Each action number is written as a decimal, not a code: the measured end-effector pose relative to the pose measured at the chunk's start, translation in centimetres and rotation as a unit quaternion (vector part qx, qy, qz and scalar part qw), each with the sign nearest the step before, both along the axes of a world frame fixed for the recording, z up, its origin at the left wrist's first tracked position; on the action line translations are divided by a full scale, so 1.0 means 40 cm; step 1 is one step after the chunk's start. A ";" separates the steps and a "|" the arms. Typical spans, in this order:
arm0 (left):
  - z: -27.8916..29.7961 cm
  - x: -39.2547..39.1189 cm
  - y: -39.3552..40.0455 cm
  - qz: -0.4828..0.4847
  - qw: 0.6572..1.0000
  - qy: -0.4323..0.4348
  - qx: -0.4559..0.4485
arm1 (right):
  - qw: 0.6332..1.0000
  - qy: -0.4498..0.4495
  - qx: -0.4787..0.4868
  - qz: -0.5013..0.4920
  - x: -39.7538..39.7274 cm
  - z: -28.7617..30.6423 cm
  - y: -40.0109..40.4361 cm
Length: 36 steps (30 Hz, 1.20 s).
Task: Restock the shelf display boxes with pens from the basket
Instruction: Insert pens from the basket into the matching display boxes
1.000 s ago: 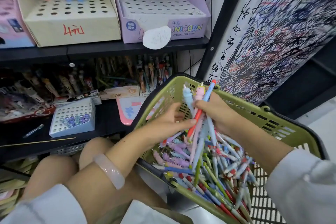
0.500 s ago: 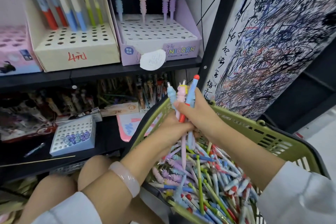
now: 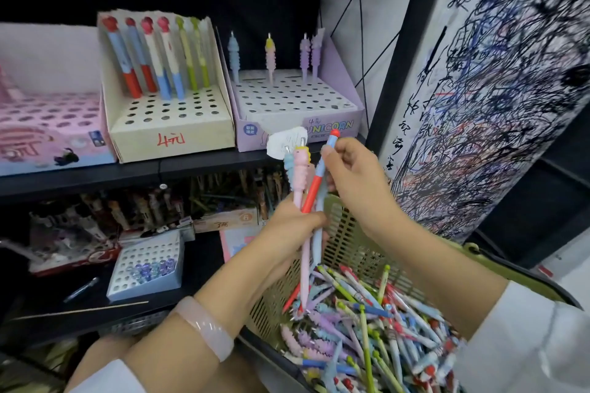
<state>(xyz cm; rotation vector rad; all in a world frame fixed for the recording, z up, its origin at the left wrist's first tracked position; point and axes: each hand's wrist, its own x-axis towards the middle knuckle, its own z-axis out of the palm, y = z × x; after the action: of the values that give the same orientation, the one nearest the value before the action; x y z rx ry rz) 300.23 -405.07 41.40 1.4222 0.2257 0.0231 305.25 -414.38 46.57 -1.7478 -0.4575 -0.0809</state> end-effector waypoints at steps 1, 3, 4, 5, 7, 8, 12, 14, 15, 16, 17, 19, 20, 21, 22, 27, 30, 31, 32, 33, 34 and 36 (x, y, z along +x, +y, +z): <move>0.013 -0.004 0.009 0.003 1.000 -0.006 -0.017 | 1.000 -0.002 0.010 -0.006 0.002 0.013 0.012; 0.036 -0.013 0.030 0.003 0.999 -0.013 -0.044 | 0.999 -0.006 0.030 -0.021 0.006 0.045 0.038; 0.045 -0.019 0.043 -0.002 0.999 -0.022 -0.049 | 0.999 -0.012 0.041 -0.027 0.008 0.064 0.051; 0.056 -0.026 0.057 -0.010 0.998 -0.035 -0.047 | 0.998 -0.017 0.058 -0.030 0.012 0.086 0.064; 0.077 -0.040 0.095 -0.027 0.998 -0.061 -0.019 | 0.994 -0.013 0.103 -0.041 0.024 0.138 0.092; 0.089 -0.048 0.117 -0.028 0.997 -0.071 -0.003 | 0.992 -0.015 0.119 -0.043 0.031 0.166 0.107; 0.144 -0.074 0.227 0.004 0.995 -0.097 0.017 | 0.992 -0.068 0.105 0.001 0.048 0.260 0.188; 0.169 -0.086 0.285 0.027 0.993 -0.112 0.023 | 0.992 -0.090 0.092 0.014 0.057 0.291 0.242; 0.180 -0.092 0.313 0.041 0.992 -0.120 0.022 | 0.991 -0.102 0.086 0.019 0.061 0.304 0.272; 0.189 -0.098 0.341 0.058 0.990 -0.129 0.020 | 0.990 -0.115 0.081 0.024 0.065 0.315 0.304; 0.197 -0.105 0.369 0.076 0.987 -0.139 0.018 | 0.988 -0.128 0.076 0.029 0.068 0.324 0.337; 0.212 -0.119 0.427 0.109 0.981 -0.158 0.020 | 0.986 -0.150 0.055 0.038 0.073 0.334 0.406; 0.218 -0.127 0.455 0.128 0.978 -0.165 0.019 | 0.986 -0.159 0.039 0.041 0.075 0.335 0.441; 0.224 -0.134 0.482 0.149 0.974 -0.169 0.013 | 0.985 -0.165 0.019 0.043 0.077 0.336 0.474; 0.228 -0.141 0.508 0.169 0.971 -0.172 0.006 | 0.984 -0.170 -0.006 0.042 0.078 0.336 0.507; 0.223 -0.168 0.605 0.233 0.959 -0.163 0.007 | 0.959 -0.237 -0.152 0.020 0.083 0.321 0.624; 0.208 -0.177 0.635 0.226 0.959 -0.169 -0.016 | 0.943 -0.270 -0.193 0.015 0.092 0.312 0.652; 0.203 -0.177 0.640 0.226 0.959 -0.169 -0.017 | 0.942 -0.274 -0.195 0.014 0.096 0.313 0.658; 0.200 -0.176 0.643 0.227 0.959 -0.169 -0.019 | 0.940 -0.279 -0.196 0.013 0.099 0.314 0.664; 0.197 -0.174 0.644 0.225 0.959 -0.169 -0.019 | 0.937 -0.286 -0.200 0.009 0.100 0.314 0.668; 0.196 -0.173 0.644 0.221 0.960 -0.169 -0.015 | 0.934 -0.291 -0.208 0.007 0.101 0.314 0.672; 0.197 -0.170 0.641 0.211 0.963 -0.166 -0.003 | 0.929 -0.295 -0.226 0.005 0.104 0.313 0.680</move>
<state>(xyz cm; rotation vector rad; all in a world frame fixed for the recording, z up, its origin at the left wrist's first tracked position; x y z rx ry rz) 293.43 -379.42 49.30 1.3196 0.2459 0.6066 309.41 -387.16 59.11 -2.1646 -0.9832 -0.5411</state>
